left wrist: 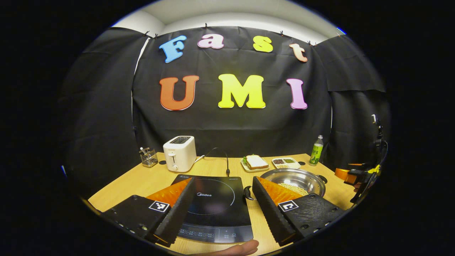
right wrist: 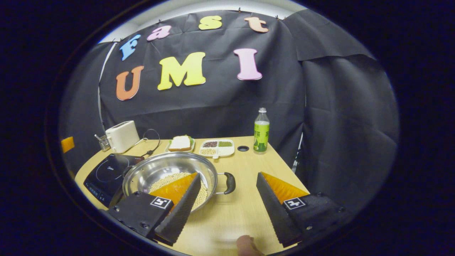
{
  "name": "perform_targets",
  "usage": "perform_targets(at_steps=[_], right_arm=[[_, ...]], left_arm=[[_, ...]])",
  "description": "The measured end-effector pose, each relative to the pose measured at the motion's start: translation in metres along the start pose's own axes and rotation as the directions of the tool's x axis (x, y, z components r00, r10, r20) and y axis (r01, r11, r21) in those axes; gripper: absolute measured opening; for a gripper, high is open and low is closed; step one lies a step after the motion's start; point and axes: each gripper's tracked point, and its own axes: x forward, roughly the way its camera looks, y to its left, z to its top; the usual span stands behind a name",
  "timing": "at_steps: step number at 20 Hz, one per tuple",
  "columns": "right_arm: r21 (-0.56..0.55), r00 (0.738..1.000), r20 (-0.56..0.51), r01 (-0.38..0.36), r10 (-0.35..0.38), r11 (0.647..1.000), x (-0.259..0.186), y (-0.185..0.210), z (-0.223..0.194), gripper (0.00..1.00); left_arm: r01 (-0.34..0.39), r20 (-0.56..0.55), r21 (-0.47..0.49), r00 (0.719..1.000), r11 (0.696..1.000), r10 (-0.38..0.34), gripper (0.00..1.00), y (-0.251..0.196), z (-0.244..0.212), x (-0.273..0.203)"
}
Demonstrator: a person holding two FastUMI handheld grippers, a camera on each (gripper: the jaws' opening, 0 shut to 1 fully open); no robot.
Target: First push the handle of the pot to place it horizontally, then grasp the pot with both hands and set it on the induction cooktop.
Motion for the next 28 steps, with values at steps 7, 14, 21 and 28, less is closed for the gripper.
perform_targets(at_steps=[7, 14, 21, 28], right_arm=[[0.013, 0.999, -0.011, 0.032, -0.032, 0.999, -0.007, 0.005, 0.03, 1.0], [0.025, 0.997, -0.078, 0.017, -0.015, 1.0, 0.035, 0.011, 0.016, 1.0], [0.057, 0.986, -0.165, 0.025, -0.016, 0.998, 0.066, 0.002, -0.018, 1.0], [0.093, 0.969, -0.246, 0.034, -0.01, 0.995, 0.093, -0.002, -0.051, 0.91]], left_arm=[[0.046, -0.126, -0.011, 0.991, 0.999, -0.047, 0.94, -0.023, -0.03, 0.05], [0.08, -0.281, 0.019, 0.957, 0.997, -0.071, 0.95, -0.047, -0.074, 0.095], [0.108, -0.384, 0.002, 0.918, 0.994, -0.099, 0.95, -0.067, -0.104, 0.12], [0.11, -0.412, 0.016, 0.906, 0.994, -0.094, 0.81, -0.073, -0.118, 0.14]])
